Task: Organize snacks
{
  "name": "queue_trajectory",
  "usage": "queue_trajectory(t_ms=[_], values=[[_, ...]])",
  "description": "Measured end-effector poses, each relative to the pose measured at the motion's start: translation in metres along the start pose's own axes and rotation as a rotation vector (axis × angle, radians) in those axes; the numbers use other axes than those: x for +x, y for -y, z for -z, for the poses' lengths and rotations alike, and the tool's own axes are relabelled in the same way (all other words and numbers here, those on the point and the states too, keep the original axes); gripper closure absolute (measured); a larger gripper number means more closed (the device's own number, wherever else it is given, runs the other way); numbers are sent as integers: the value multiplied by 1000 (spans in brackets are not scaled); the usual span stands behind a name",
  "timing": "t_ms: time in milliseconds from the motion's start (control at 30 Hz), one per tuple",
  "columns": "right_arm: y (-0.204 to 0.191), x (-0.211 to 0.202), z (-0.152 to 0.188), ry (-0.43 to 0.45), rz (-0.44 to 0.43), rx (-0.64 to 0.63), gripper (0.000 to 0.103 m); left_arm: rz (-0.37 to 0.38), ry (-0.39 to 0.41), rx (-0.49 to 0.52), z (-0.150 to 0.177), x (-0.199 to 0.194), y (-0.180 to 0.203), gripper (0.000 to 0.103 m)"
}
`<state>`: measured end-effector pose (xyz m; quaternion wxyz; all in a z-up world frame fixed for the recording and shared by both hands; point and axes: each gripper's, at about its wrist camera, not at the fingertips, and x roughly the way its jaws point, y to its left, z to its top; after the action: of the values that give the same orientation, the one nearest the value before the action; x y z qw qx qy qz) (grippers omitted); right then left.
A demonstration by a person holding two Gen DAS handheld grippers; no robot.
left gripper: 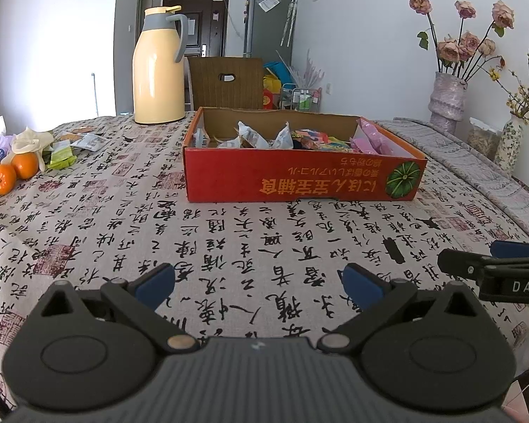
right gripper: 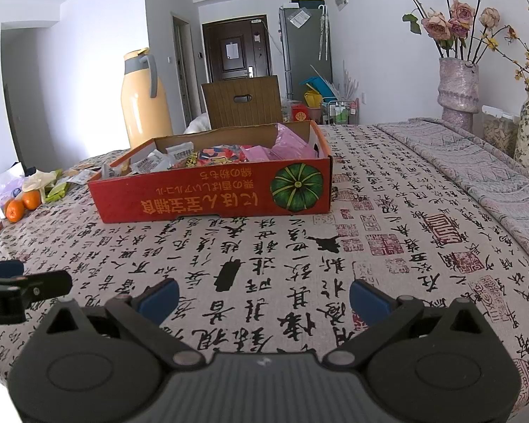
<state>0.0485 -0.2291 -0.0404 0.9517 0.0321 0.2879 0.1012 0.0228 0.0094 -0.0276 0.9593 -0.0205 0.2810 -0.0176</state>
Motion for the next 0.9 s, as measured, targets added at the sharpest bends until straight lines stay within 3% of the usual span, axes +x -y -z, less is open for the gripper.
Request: queue_trajectory(t_ms=[900], values=[[0, 0, 0, 0, 1, 0, 0, 2, 5, 2, -1, -1, 2, 0]])
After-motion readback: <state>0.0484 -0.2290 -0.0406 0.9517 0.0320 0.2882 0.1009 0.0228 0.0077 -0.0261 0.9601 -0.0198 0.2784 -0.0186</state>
